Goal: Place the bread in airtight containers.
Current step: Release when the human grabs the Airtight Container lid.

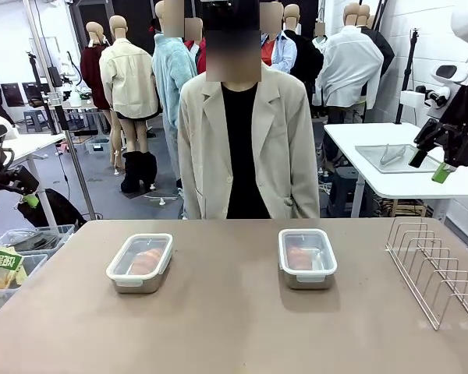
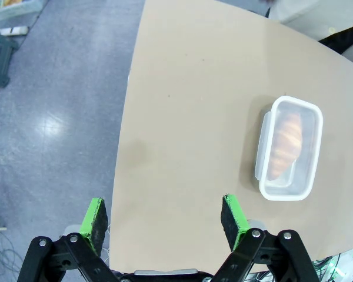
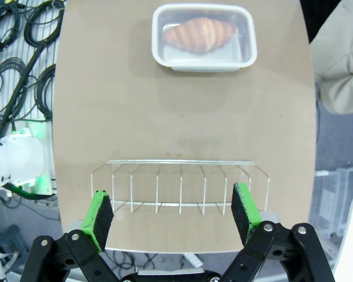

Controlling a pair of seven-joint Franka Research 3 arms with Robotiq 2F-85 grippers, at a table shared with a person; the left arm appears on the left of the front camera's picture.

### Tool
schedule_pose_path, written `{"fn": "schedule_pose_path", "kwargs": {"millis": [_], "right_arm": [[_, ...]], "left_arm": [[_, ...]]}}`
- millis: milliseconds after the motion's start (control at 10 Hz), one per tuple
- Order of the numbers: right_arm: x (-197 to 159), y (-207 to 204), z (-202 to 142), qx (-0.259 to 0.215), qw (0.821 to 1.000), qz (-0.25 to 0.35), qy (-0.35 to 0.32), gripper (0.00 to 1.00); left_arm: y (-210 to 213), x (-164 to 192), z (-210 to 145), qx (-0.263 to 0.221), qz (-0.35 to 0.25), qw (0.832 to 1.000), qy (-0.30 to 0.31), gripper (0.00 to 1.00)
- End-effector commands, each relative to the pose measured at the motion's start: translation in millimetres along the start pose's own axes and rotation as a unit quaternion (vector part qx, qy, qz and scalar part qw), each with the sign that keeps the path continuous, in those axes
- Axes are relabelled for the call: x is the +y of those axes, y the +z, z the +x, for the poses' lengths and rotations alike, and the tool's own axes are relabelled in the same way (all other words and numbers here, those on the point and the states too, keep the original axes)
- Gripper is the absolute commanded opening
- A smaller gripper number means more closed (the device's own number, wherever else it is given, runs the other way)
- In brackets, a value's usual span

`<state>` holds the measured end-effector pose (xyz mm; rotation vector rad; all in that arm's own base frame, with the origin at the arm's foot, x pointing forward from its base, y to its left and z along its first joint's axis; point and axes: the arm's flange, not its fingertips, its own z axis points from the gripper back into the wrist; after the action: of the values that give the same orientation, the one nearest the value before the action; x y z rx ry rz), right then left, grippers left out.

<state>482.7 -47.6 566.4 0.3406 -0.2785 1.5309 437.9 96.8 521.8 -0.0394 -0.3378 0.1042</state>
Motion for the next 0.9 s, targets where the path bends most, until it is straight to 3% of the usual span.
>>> {"fn": "schedule_pose_path", "kwargs": {"millis": [0, 800], "right_arm": [[0.9, -1.5, 1.4, 0.004, 1.0, 0.007, -0.009, 1.0], [0.9, -1.5, 1.4, 0.004, 1.0, 0.007, -0.009, 1.0]], "left_arm": [[1.1, 1.6, 0.4, -0.001, 0.004, 1.0, 0.001, 1.0], [1.1, 1.6, 0.4, -0.001, 0.004, 1.0, 0.001, 1.0]]}}
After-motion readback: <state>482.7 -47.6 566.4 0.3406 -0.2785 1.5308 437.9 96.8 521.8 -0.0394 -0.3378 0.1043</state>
